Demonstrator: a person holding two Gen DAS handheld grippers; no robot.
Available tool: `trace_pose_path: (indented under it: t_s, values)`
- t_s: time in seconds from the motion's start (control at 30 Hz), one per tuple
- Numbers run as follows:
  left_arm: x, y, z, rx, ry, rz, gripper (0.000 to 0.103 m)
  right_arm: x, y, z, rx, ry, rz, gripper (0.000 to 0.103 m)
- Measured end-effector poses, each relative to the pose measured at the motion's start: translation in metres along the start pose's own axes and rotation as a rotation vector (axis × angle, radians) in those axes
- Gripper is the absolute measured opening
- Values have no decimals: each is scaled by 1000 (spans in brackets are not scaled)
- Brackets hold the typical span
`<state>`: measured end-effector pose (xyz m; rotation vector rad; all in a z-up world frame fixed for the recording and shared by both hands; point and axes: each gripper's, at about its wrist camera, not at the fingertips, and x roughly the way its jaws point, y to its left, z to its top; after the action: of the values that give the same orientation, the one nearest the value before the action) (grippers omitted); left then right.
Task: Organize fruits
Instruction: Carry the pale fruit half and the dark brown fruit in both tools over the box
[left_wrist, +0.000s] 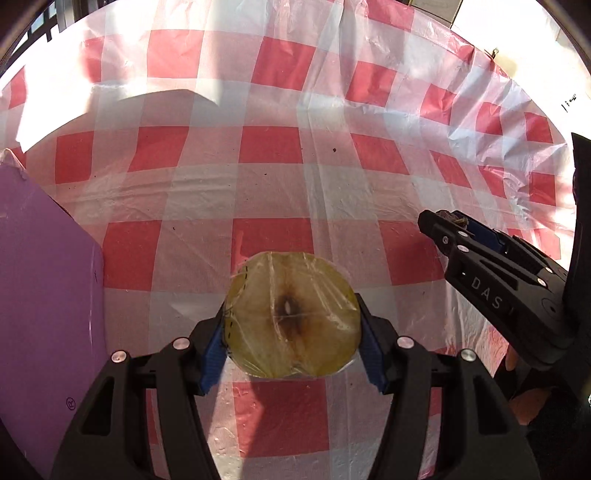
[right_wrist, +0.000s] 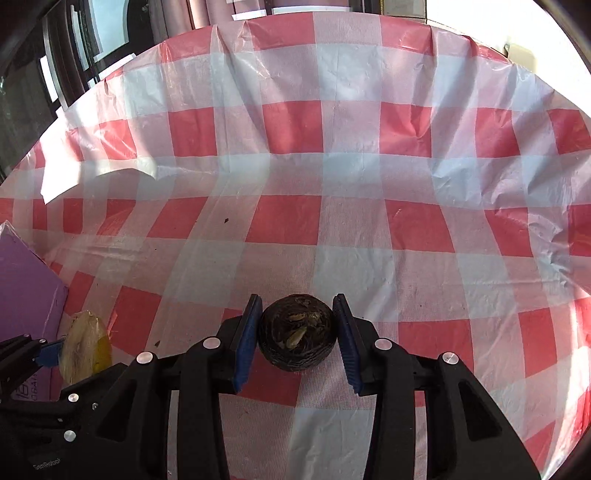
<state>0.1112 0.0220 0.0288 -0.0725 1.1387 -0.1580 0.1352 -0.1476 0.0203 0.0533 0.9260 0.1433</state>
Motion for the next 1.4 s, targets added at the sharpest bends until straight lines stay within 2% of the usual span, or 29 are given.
trace_pose_path:
  t_s: [0.2, 0.33, 0.53, 0.67, 0.83, 1.0, 1.23, 1.4]
  values:
    - [-15, -23, -23, 47, 38, -74, 60, -56, -5, -58, 82, 37, -15, 40]
    - [-42, -33, -44, 94, 55, -159, 60, -92, 1, -91, 121, 65, -7, 40]
    - [-89, -44, -64, 190, 22, -291, 60, -127, 27, -127, 168, 104, -1, 40]
    - [-124, -29, -68, 235, -35, -336, 60, -143, 56, -130, 147, 88, 2, 40]
    - [-163, 18, -56, 181, -131, -338, 60, -157, 101, -109, 76, 23, 33, 40]
    - [-190, 85, -56, 82, -197, -301, 60, -164, 157, -81, -21, -34, 94, 40]
    - [-198, 183, -65, -74, -229, -199, 60, -167, 255, -50, -235, -89, 194, 40]
    - [-191, 239, -76, -154, -215, -119, 60, -159, 315, -45, -376, -92, 226, 40]
